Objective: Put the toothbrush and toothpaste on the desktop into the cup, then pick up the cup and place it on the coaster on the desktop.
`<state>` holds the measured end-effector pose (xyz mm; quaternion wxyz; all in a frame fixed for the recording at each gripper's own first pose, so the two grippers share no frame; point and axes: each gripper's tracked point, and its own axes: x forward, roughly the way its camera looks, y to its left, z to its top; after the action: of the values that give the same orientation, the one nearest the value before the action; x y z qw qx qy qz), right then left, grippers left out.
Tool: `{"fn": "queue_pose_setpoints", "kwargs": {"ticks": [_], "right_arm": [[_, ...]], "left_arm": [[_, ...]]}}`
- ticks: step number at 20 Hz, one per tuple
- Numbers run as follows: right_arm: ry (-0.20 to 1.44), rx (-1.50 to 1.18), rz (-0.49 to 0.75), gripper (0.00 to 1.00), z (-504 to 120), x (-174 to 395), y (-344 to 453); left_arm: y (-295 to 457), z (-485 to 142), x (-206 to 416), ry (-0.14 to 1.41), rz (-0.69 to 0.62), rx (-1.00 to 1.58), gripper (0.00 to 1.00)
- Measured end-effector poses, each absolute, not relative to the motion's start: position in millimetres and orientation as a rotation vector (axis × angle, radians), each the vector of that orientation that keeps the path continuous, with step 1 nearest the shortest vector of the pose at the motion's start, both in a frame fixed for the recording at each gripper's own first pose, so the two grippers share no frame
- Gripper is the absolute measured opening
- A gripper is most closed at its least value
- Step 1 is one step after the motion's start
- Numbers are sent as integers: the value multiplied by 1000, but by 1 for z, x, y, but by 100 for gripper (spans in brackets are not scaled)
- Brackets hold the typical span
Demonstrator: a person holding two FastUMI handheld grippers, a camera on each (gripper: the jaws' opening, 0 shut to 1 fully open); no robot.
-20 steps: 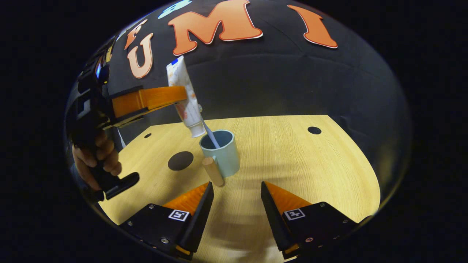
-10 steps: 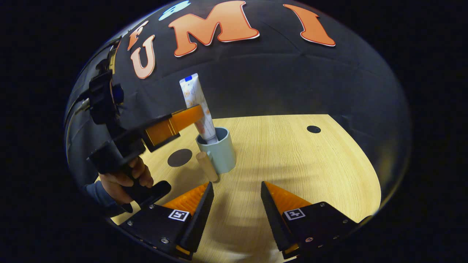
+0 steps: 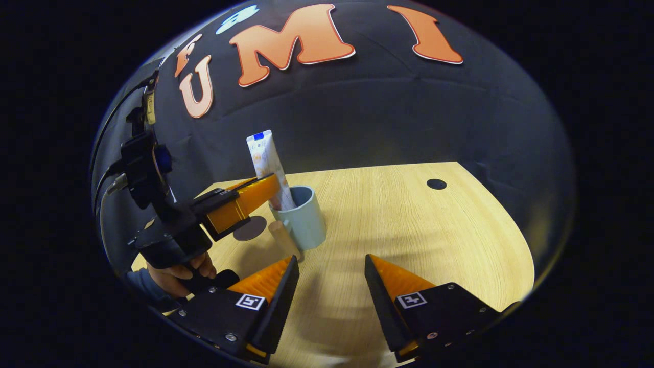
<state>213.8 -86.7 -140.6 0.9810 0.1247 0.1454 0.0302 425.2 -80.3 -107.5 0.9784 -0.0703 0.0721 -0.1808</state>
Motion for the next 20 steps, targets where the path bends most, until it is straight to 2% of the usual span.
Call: {"fn": "queue_pose_setpoints", "kwargs": {"ticks": [4,7,8,10,12,13,14,17,20], "right_arm": [[291,243,50,79,-137,216,-89],[288,232,43,79,-134,217,-94],[292,232,36,78,-135,218,-95],[291,242,25,79,-132,219,-98],[290,244,14,79,-130,219,-103],[291,241,8,79,-128,219,-105],[291,240,6,79,-126,219,-106],[293,239,1,79,-117,218,-107],[300,229,16,79,-105,216,-101]], "left_arm": [[-80,-114,423,174,-381,-137,12],[-72,-110,418,175,-369,-146,32],[-69,-108,418,173,-359,-161,35],[-67,-104,414,176,-352,-184,49],[-68,-107,407,198,-357,-183,52],[-69,-108,402,207,-362,-183,70],[-69,-106,400,213,-368,-180,70],[-58,-92,390,207,-362,-154,85],[-41,-77,382,219,-349,-159,90]]}}
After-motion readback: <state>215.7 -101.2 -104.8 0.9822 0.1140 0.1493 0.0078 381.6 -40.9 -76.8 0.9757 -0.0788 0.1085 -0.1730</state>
